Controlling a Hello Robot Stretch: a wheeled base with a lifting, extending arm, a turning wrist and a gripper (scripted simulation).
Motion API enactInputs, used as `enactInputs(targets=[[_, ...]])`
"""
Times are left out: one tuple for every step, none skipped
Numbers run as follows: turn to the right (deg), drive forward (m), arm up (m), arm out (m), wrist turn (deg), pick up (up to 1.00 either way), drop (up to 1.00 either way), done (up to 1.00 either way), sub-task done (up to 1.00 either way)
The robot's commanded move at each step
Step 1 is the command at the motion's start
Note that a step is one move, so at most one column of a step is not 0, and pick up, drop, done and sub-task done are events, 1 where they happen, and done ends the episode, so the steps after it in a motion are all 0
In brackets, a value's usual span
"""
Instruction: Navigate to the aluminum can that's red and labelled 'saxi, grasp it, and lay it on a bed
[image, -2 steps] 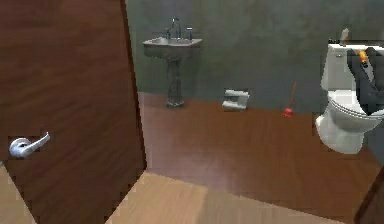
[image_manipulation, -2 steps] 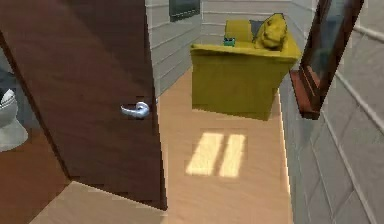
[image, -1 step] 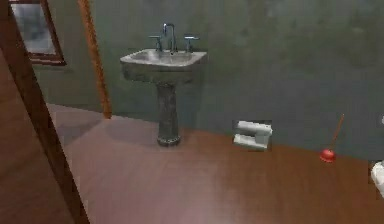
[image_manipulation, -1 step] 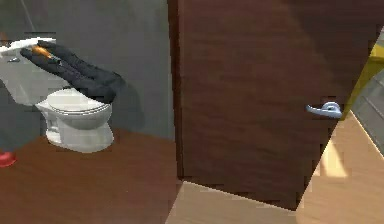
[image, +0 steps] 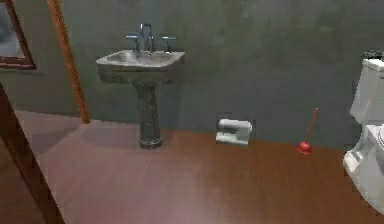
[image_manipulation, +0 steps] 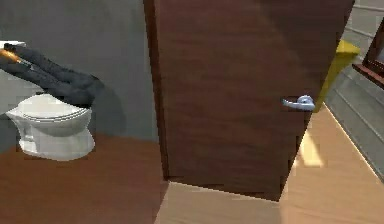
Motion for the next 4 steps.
enactInputs(targets=[[0.0,0.6,0.0,0.0,0.0,0.0,0.0,0.0,0.0],[-33.0,0.0,0.0,0.0,0.0,0.0,0.0,0.0,0.0],[0.0,0.4,0.0,0.0,0.0,0.0,0.0,0.0,0.0],[-15.0,0.0,0.0,0.0,0.0,0.0,0.0,0.0,0.0]])
